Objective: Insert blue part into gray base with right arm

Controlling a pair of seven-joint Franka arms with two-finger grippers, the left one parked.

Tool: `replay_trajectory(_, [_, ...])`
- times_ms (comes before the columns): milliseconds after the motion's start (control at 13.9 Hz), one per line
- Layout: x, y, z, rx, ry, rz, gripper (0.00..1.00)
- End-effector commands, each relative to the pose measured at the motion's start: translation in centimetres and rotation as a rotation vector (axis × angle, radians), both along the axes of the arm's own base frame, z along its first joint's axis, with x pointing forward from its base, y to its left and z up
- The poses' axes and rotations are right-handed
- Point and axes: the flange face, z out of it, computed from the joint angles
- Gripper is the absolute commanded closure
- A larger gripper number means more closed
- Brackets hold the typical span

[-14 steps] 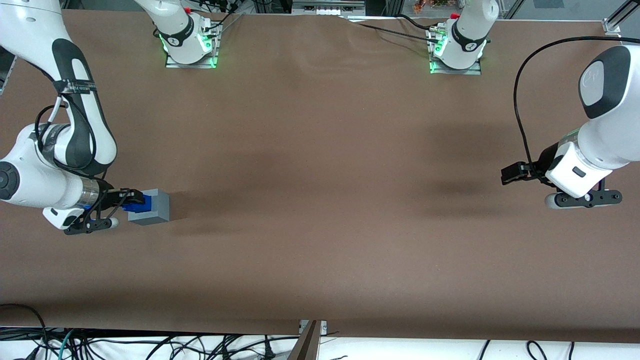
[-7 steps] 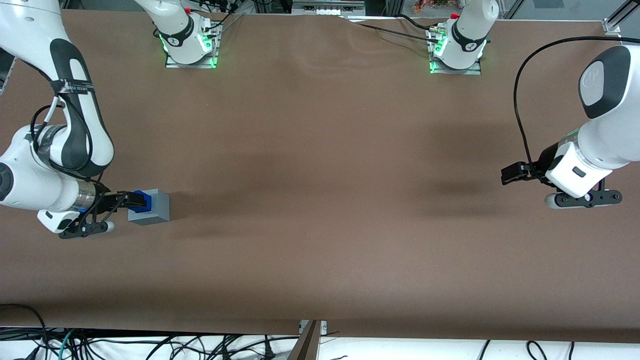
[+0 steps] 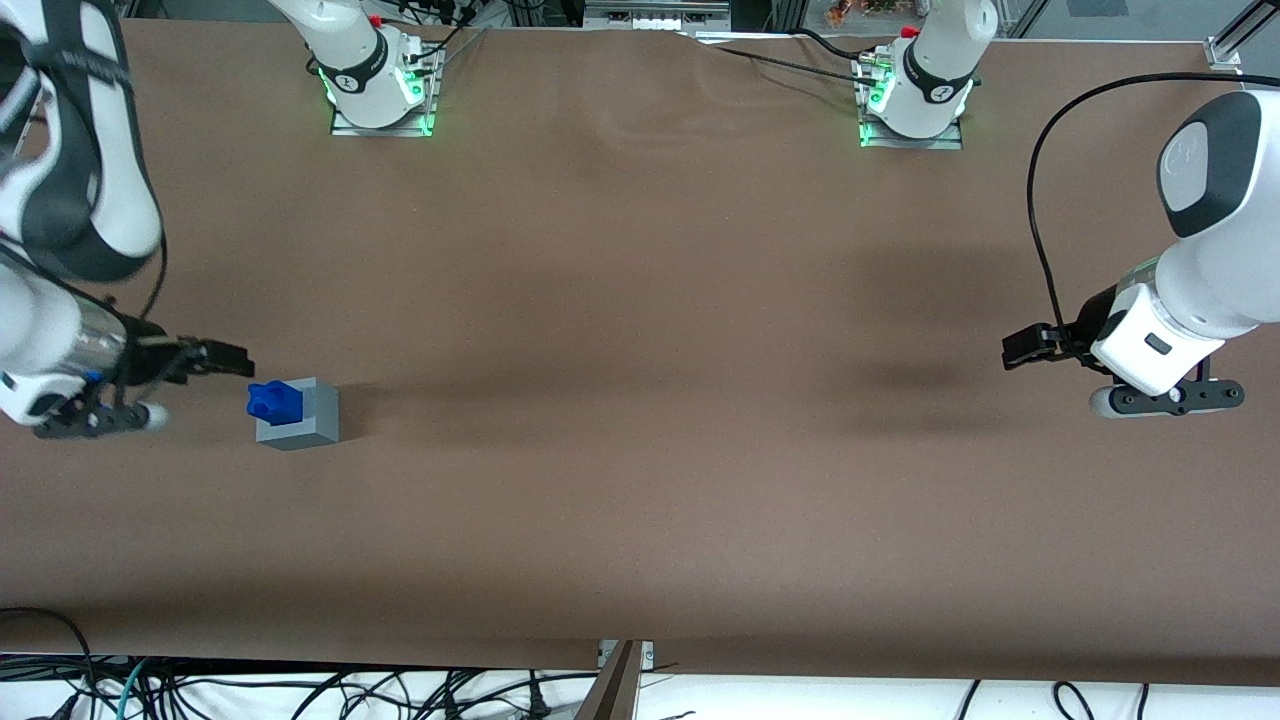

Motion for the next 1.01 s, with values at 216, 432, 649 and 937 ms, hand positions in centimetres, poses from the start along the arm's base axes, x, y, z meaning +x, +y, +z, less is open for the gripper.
replay_trajectory(216, [-7.1, 2.2, 5.7, -0.039, -0.020, -0.073, 0.01])
replay_trajectory(432, [-7.7, 3.3, 6.2, -0.042, -0.023, -0.093, 0.01])
replay_trajectory(649, [-6.8, 3.0, 7.2, -0.032, -0.042, -0.067, 0.01])
replay_trajectory(937, [-6.6, 2.9, 7.7, -0.033, -0.034, -0.063, 0.01])
